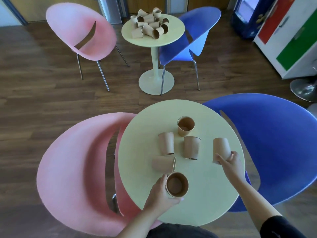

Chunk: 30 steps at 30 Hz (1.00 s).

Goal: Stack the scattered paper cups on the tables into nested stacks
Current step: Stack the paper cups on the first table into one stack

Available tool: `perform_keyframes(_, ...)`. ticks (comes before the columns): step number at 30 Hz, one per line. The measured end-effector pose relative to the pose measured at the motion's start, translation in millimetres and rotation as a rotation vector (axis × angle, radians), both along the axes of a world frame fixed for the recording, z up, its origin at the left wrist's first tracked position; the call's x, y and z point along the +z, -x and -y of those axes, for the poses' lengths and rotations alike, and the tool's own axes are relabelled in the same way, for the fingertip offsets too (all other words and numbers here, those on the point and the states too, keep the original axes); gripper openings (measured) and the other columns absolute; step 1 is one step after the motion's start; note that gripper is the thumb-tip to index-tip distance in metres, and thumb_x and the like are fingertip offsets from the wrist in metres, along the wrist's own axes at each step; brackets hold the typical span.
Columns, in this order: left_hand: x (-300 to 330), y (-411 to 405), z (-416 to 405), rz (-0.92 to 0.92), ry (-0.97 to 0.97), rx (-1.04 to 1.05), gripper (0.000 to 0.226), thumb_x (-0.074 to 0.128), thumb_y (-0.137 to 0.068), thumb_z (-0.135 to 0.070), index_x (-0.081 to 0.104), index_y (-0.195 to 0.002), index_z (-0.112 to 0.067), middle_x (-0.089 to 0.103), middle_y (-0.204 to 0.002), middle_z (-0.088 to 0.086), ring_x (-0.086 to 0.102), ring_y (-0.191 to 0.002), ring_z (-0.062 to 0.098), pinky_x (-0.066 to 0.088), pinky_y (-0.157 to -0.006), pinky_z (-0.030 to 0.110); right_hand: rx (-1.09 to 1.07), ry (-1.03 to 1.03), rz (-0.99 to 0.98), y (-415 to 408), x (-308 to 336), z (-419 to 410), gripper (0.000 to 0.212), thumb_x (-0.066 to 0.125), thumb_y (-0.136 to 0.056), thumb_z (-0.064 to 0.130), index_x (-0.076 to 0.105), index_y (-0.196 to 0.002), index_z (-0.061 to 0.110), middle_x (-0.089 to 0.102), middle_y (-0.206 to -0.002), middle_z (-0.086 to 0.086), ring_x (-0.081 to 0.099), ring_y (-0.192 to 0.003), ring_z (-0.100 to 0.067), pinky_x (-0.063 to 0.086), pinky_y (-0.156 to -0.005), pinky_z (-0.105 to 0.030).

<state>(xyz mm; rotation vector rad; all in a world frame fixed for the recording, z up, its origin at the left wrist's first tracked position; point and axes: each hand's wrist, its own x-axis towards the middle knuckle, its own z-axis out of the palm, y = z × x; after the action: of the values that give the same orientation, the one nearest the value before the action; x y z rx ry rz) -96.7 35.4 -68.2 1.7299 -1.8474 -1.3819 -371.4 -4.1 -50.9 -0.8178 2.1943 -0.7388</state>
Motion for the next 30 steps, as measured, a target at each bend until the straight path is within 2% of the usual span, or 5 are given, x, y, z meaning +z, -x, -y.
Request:
perform_keyframes(9,0.6,43.4,14.2,-0.046,0.042,-0.046,0.075,0.086,-0.058,-0.043,0.052,-0.124,-0.033,0.060,-0.120,-0.019,0.058,-0.110,0.003,0.048,-0.095,0.023,0.144,0.106,-0.050,-7.2,40.8,-36.0,0.060,0.071,-0.081,0.034,0.041,-0.131,0.022,0.050,-0.114,-0.001,0.054,-0.089,-0.018,0.043,-0.069,-0.031)
perform_keyframes(14,1.2,58.0,18.8,-0.092,0.054,-0.030,0.070,0.086,-0.058,-0.040,0.052,-0.119,-0.035,0.054,-0.115,-0.031,0.047,-0.114,-0.018,0.041,-0.093,0.007,0.364,0.182,-0.035,-14.9,62.0,-53.6,0.063,0.077,-0.073,0.031,0.044,-0.126,0.031,0.046,-0.118,0.011,0.048,-0.101,-0.008,0.044,-0.077,-0.024)
perform_keyframes(19,0.4,66.5,23.6,-0.106,0.040,0.010,0.063,0.080,-0.052,-0.042,0.045,-0.103,-0.054,0.058,-0.108,-0.030,0.059,-0.114,0.008,0.054,-0.090,0.029,0.619,0.149,-0.137,-27.9,72.5,-59.0,0.076,0.076,-0.063,0.040,0.039,-0.128,0.025,0.043,-0.116,0.015,0.044,-0.107,-0.008,0.042,-0.086,-0.023)
perform_keyframes(23,-2.6,69.4,26.1,-0.103,0.066,-0.009,0.068,0.068,-0.049,-0.047,0.050,-0.115,-0.040,0.041,-0.108,-0.047,0.050,-0.129,0.028,0.053,-0.094,0.039,0.723,0.160,-0.265,-41.1,65.8,-54.4,0.077,0.069,-0.063,0.048,0.040,-0.130,0.022,0.044,-0.125,0.009,0.046,-0.112,-0.015,0.039,-0.091,-0.023)
perform_keyframes(30,-5.8,70.7,27.6,-0.044,0.014,-0.012,0.056,0.062,-0.065,-0.051,0.046,-0.119,-0.044,0.059,-0.121,-0.020,0.039,-0.139,0.015,0.051,-0.099,0.036,0.867,0.130,-0.417,-57.6,54.7,-43.8,0.089,0.045,-0.080,0.067,0.009,-0.151,0.025,0.022,-0.152,0.011,0.023,-0.136,-0.012,0.019,-0.111,-0.027)
